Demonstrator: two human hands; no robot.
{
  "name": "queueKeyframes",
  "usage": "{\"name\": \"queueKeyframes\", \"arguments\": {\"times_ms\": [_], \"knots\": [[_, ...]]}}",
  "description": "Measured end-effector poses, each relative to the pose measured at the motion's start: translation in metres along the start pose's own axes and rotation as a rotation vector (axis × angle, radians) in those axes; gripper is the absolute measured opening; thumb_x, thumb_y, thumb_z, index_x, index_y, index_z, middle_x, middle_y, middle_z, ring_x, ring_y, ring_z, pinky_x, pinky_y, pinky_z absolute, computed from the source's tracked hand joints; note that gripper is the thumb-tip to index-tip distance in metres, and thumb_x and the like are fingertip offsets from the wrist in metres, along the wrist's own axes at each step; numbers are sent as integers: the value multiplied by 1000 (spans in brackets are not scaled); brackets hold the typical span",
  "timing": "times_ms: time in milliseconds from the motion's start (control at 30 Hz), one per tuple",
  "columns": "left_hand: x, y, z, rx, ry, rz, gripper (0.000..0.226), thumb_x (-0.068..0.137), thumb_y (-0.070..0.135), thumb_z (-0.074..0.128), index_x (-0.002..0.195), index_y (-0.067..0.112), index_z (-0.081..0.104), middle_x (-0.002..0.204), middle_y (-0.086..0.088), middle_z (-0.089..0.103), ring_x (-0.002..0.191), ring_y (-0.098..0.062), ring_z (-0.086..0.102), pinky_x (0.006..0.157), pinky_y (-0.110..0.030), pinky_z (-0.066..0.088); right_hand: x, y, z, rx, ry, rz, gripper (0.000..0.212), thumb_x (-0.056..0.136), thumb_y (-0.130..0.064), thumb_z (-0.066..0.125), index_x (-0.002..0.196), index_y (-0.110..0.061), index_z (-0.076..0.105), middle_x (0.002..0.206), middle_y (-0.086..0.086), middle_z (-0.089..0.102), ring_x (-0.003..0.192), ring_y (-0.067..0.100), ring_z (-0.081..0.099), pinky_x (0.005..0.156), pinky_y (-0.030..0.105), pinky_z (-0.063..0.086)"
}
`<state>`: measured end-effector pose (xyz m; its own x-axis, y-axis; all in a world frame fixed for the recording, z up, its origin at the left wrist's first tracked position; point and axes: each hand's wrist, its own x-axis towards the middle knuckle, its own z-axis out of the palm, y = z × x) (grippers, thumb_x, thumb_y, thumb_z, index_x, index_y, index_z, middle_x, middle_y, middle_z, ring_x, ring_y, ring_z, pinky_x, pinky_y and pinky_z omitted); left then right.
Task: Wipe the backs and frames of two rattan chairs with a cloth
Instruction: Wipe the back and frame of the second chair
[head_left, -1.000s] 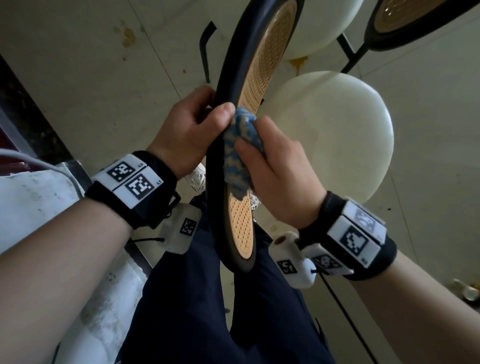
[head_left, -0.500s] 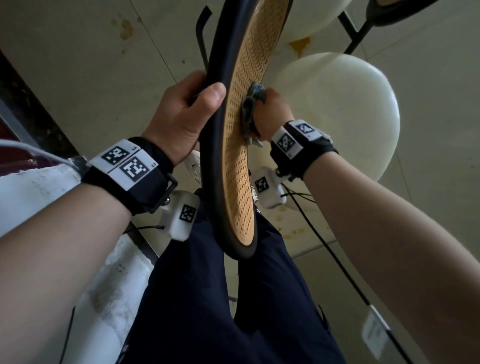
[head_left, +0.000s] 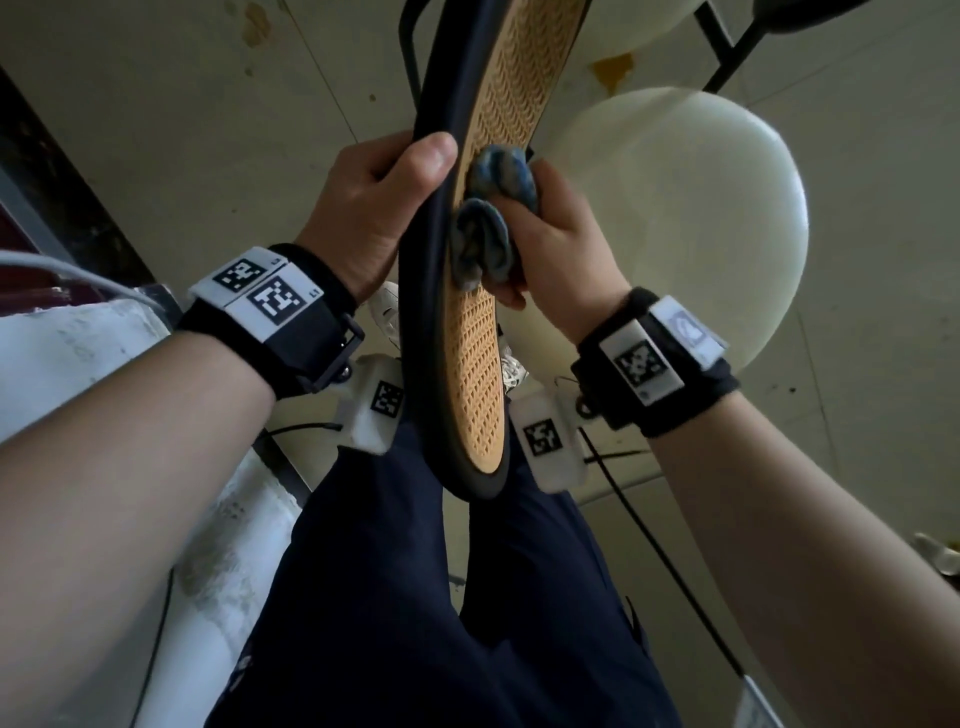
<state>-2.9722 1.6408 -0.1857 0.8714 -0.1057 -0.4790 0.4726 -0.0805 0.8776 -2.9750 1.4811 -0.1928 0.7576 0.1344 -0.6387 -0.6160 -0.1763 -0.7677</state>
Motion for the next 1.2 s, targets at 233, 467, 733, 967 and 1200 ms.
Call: {"name": "queueKeyframes", "arguments": {"times_ms": [233, 467, 733, 967, 1200], "knots": [[7, -1, 1, 50, 36, -87, 46, 90, 34, 49, 44, 29, 50, 45, 17, 43, 47, 3, 39, 50, -15, 35, -52, -38, 6, 79, -174, -198, 13, 98, -9, 50, 93, -5, 38, 66, 18, 50, 36, 25, 50, 33, 26, 39], [1, 2, 1, 14, 8, -55, 65, 85, 53, 53, 77, -12, 57, 68, -20, 56, 61, -28, 55, 61, -36, 48, -16, -12, 6, -343, 45, -163, 11, 95, -14, 48, 93, -11, 38, 69, -9, 48, 52, -1, 50, 45, 10, 35], [-2, 10, 2, 1, -10, -58, 82, 80, 56, 54, 93, -24, 55, 85, -38, 58, 79, -32, 61, 69, -44, 52, 59, 48, 11, -596, 75, 355, 13, 96, -15, 40, 103, -8, 32, 106, 20, 57, 88, 36, 59, 70, 43, 50], [-2, 10, 3, -11, 4, -63, 82, 81, 56, 53, 96, -25, 54, 95, -51, 52, 82, -58, 58, 74, -60, 51, 54, 55, 0, -465, 108, 179, 17, 92, -19, 48, 105, -8, 48, 92, 10, 59, 84, 34, 61, 72, 45, 54], [1, 5, 0, -32, -82, -92, 82, 84, 57, 53, 95, -25, 52, 91, -48, 54, 80, -59, 58, 71, -64, 52, -13, 7, 8, -295, 58, -208, 13, 82, -21, 53, 89, -17, 44, 71, -13, 47, 58, 3, 43, 55, 17, 35]]}}
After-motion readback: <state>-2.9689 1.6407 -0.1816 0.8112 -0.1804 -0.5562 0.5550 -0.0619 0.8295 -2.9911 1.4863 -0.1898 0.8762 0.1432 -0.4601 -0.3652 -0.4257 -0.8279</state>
